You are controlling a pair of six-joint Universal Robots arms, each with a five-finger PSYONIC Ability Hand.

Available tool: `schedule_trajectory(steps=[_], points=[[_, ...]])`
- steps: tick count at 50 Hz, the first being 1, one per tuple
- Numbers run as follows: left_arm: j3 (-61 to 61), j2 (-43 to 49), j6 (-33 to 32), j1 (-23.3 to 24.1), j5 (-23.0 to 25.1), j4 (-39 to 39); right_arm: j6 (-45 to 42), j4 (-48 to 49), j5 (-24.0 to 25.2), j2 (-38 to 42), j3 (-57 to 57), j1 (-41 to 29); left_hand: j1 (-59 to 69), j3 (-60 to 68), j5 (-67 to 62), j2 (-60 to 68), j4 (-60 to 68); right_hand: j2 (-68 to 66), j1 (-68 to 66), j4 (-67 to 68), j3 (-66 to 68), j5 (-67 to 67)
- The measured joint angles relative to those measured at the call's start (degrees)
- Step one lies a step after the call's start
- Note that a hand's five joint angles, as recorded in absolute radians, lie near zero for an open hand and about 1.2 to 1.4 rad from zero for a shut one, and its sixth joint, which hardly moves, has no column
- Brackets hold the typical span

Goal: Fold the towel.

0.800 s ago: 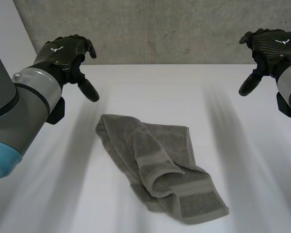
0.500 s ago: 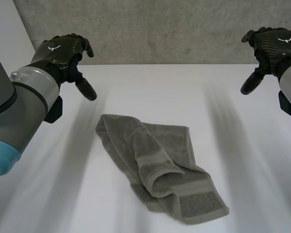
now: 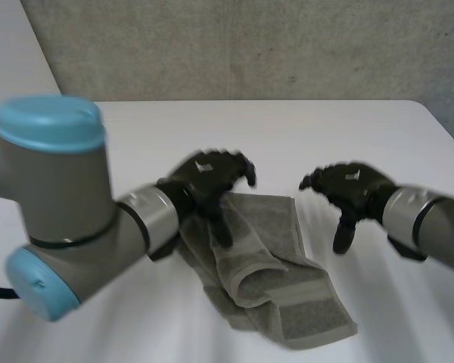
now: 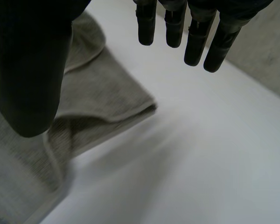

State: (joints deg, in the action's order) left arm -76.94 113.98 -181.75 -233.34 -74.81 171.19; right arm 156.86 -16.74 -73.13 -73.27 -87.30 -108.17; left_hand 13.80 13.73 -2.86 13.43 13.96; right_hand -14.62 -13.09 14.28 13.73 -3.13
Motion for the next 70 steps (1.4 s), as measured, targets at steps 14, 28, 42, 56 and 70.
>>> schedule_trajectory(steps=[14,28,42,56,70], points=[[-1.57,11.1,-3.83,5.12,0.59,0.6,5.05,20.41,-4.88,2.57,-17.95,-0.83,0.01,0.0,-0.02,0.02,0.0,-0.06,-0.43,0.09,0.05,-0.18],[-1.3,10.61,-3.88,5.72,-2.44,0.55,9.23,22.13,-5.08,5.97,-17.68,-2.37,36.11,36.6,-37.37,37.11,36.68,-41.16,-42.57,40.68,41.57,-42.22],[-2.25,6.63,-3.8,5.66,-6.35,0.64,12.33,22.96,-4.64,6.31,-17.01,-4.87,36.05,36.16,-37.17,36.42,35.91,-22.52,-23.58,22.25,22.76,-22.6],[0.19,8.18,-4.14,4.7,-6.35,1.42,11.22,24.37,-1.63,7.34,-12.02,-5.29,58.16,61.88,-61.19,62.42,63.66,-59.86,-62.28,62.4,63.15,-63.36],[44.96,10.7,-11.37,-7.07,-13.44,8.46,7.14,22.51,0.32,9.46,36.28,-5.01,58.17,62.55,-61.48,63.12,63.86,-59.86,-62.34,62.4,63.21,-63.36]])
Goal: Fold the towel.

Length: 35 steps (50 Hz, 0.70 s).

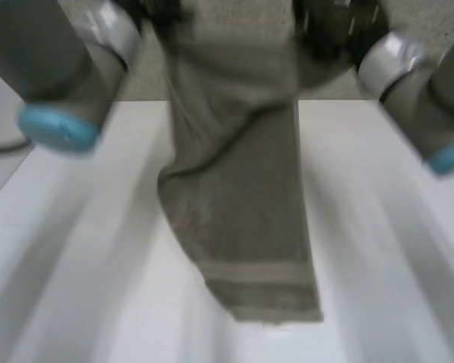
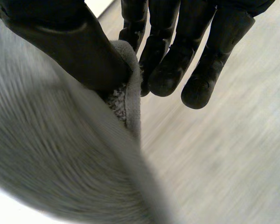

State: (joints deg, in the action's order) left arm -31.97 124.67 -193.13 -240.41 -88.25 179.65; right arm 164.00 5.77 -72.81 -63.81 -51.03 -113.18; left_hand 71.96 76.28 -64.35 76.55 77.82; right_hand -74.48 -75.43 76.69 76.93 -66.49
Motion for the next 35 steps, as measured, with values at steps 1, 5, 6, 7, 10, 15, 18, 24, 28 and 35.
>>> schedule_trajectory(steps=[1,5,6,7,10,15,18,24,28,35], points=[[3.55,-0.42,0.95,-0.56,-0.33,1.86,1.11,0.45,-0.44,0.18,4.33,0.04,0.0,0.01,0.0,0.03,0.0,0.0,0.0,0.0,0.0,0.0],[8.84,-3.08,6.06,-2.0,-0.64,7.58,8.53,2.7,-2.62,0.31,14.38,0.19,0.0,0.06,-0.01,0.06,0.0,0.0,0.0,0.0,0.0,0.0],[8.62,-4.27,8.06,-2.53,-0.61,9.0,11.45,3.19,-3.15,0.25,15.95,0.25,0.0,0.08,-0.01,0.06,0.0,0.0,0.0,0.0,0.0,0.0],[8.1,-4.95,9.21,-2.85,-0.57,9.68,12.69,3.33,-3.32,0.22,16.31,0.27,0.0,0.09,-0.01,0.07,0.0,0.0,0.0,0.0,0.0,0.0],[3.29,-7.62,13.62,-4.27,-0.24,11.61,17.1,3.11,-3.36,-0.23,15.16,0.4,0.0,0.16,-0.02,0.11,0.01,0.0,0.0,0.0,0.0,0.0],[-13.42,-11.54,17.77,-6.36,0.49,12.52,16.44,0.1,-0.71,-1.17,5.73,0.51,0.0,0.23,-0.03,0.16,0.02,0.0,0.0,0.0,0.02,0.0],[-23.15,-13.36,18.4,-6.98,0.83,12.58,13.51,-2.44,0.78,-1.55,0.23,0.52,0.0,0.24,-0.03,0.16,0.02,0.0,-0.01,0.0,0.05,0.0],[-44.87,-16.06,18.43,-7.85,1.95,12.47,5.44,-12.15,2.48,-1.84,-11.09,0.55,0.0,0.25,-0.02,0.16,0.02,-0.18,-0.02,0.0,0.14,0.0],[-55.44,-16.5,18.11,-8.08,2.5,12.41,1.4,-18.72,2.98,-1.85,-17.54,0.55,0.0,0.25,-0.02,0.16,0.04,-0.18,-0.03,0.0,0.14,0.0],[-63.83,-16.33,17.82,-9.04,2.64,12.36,-0.47,-22.49,4.77,-1.97,-26.76,0.07,0.0,0.25,-0.03,0.17,0.23,-0.18,-0.05,0.0,0.15,0.0]])
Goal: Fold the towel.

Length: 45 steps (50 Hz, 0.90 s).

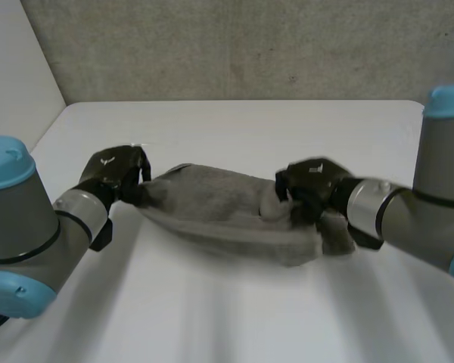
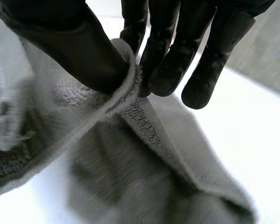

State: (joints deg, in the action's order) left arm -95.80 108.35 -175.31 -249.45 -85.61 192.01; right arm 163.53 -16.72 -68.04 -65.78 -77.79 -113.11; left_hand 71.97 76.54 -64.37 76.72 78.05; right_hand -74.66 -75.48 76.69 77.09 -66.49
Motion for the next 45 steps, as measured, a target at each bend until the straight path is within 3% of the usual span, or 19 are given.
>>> schedule_trajectory(steps=[9,21,23,24,25,28,30,35,45], points=[[1.21,0.08,-0.05,-3.95,-0.08,0.0,4.55,6.26,1.07,-0.9,-5.96,-4.56,0.0,0.0,0.0,0.0,0.0,0.0,-0.1,0.0,0.0,0.0],[10.95,3.1,0.02,-11.22,0.01,-0.06,18.75,17.27,-1.56,4.13,-0.43,-16.57,0.0,0.0,0.0,0.0,0.01,0.0,-0.08,-0.16,-0.29,0.05],[12.87,4.61,0.02,-11.92,0.07,-0.1,19.87,18.17,-2.21,5.77,1.16,-18.58,-0.48,-3.19,1.65,-3.39,-3.77,8.31,9.5,-9.18,-9.29,9.21],[14.0,5.62,0.02,-12.22,0.11,-0.09,20.37,18.53,-2.67,7.09,2.39,-20.06,-4.38,-9.03,6.05,-9.32,-10.45,19.4,19.57,-20.22,-20.44,20.69],[14.55,6.15,0.02,-12.34,0.12,-0.12,20.51,18.63,-2.85,7.62,2.9,-20.61,-8.46,-13.41,11.22,-13.77,-14.98,23.25,23.6,-23.17,-23.41,23.8],[17.42,9.48,-0.01,-12.8,0.15,-0.3,20.76,18.24,-4.12,11.53,6.86,-24.32,-36.96,-40.87,39.84,-41.41,-42.68,52.16,52.28,-54.78,-55.02,55.56],[18.36,10.73,-0.01,-12.89,0.15,-0.45,20.58,17.46,-4.6,12.89,8.46,-25.42,-47.3,-50.84,49.46,-51.12,-52.4,58.14,58.14,-60.57,-60.87,62.49],[19.38,12.53,-0.04,-13.24,0.11,-0.78,18.75,13.64,-5.63,14.73,11.88,-26.46,-56.49,-60.87,60.58,-61.29,-62.22,60.05,61.64,-62.63,-63.21,63.34],[15.21,8.72,-0.07,-14.3,0.55,-1.02,12.19,6.08,-5.65,9.83,10.19,-19.03,-56.49,-61.49,60.79,-61.75,-62.56,60.05,61.88,-62.63,-63.21,63.34]])
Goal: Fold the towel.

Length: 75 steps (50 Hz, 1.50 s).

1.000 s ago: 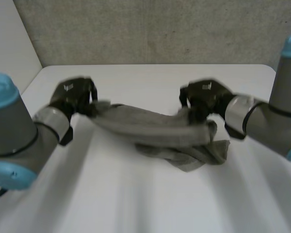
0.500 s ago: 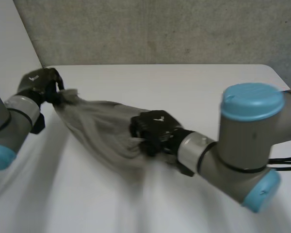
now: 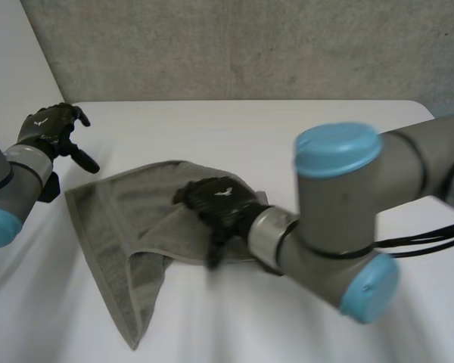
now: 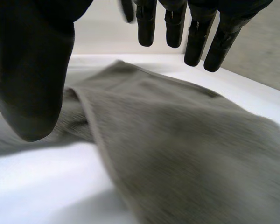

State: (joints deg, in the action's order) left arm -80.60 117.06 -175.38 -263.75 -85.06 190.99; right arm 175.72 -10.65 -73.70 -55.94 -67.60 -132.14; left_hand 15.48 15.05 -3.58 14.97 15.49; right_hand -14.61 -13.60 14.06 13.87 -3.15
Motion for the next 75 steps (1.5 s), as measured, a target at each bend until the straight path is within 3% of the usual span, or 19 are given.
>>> schedule_trajectory(steps=[17,26,35,40,48,53,59,63,66,69,75], points=[[-20.28,-14.15,-0.39,4.66,10.05,-2.56,-11.72,-0.22,5.02,-12.13,-17.39,18.38,0.0,0.0,-0.12,0.0,0.0,0.0,0.27,0.0,0.0,0.0],[-27.77,-13.47,-6.95,7.99,9.54,-2.97,-20.7,4.06,4.84,-12.8,-25.13,24.29,0.0,0.0,-0.61,0.01,0.0,0.0,0.27,0.0,0.0,0.0],[-29.04,-9.81,-11.8,8.47,8.56,-2.18,-21.99,9.86,4.84,-12.03,-29.8,26.36,0.11,0.43,-2.99,0.77,0.13,-0.38,-1.27,0.81,0.93,-1.49],[-28.58,-8.04,-11.81,8.51,7.16,-0.98,-21.87,12.88,4.57,-11.39,-31.13,26.58,5.76,5.76,-7.91,6.1,5.14,-11.13,-11.67,11.71,11.95,-13.29],[-27.66,-6.33,-11.48,8.77,6.02,0.43,-23.15,15.63,4.2,-9.91,-31.83,26.53,34.91,35.75,-36.72,35.99,35.6,-41.0,-41.8,41.03,41.23,-42.28],[-26.93,-5.84,-11.47,8.97,6.14,0.44,-25.02,15.5,4.44,-9.36,-31.44,26.56,45.48,46.31,-47.63,46.53,46.19,-58.2,-59.69,58.06,58.27,-59.91],[-25.71,-5.54,-11.42,9.67,6.3,0.38,-26.39,14.51,4.69,-9.68,-30.08,26.58,53.36,56.26,-56.34,56.37,56.12,-60.36,-61.75,62.59,62.57,-63.14],[-24.97,-5.17,-11.17,10.6,6.32,0.35,-26.59,12.69,4.83,-10.54,-28.94,26.59,51.44,53.19,-54.39,52.55,52.62,-60.36,-61.75,62.59,62.61,-63.14],[-24.53,-4.75,-10.63,11.58,6.31,0.34,-26.58,10.59,5.14,-11.52,-28.21,26.63,35.46,36.03,-37.79,35.83,35.81,-60.36,-61.76,62.6,62.67,-63.14],[-24.34,-4.45,-9.89,12.38,6.26,0.34,-26.57,9.31,5.55,-12.09,-28.14,26.65,27.05,27.83,-28.78,27.75,27.22,-60.36,-61.76,62.6,62.68,-63.14],[-24.02,-3.79,-8.07,13.13,6.14,0.41,-26.63,8.47,7.17,-11.67,-29.35,26.82,24.34,25.26,-25.74,25.06,24.6,-60.36,-61.77,62.6,62.79,-63.14]])
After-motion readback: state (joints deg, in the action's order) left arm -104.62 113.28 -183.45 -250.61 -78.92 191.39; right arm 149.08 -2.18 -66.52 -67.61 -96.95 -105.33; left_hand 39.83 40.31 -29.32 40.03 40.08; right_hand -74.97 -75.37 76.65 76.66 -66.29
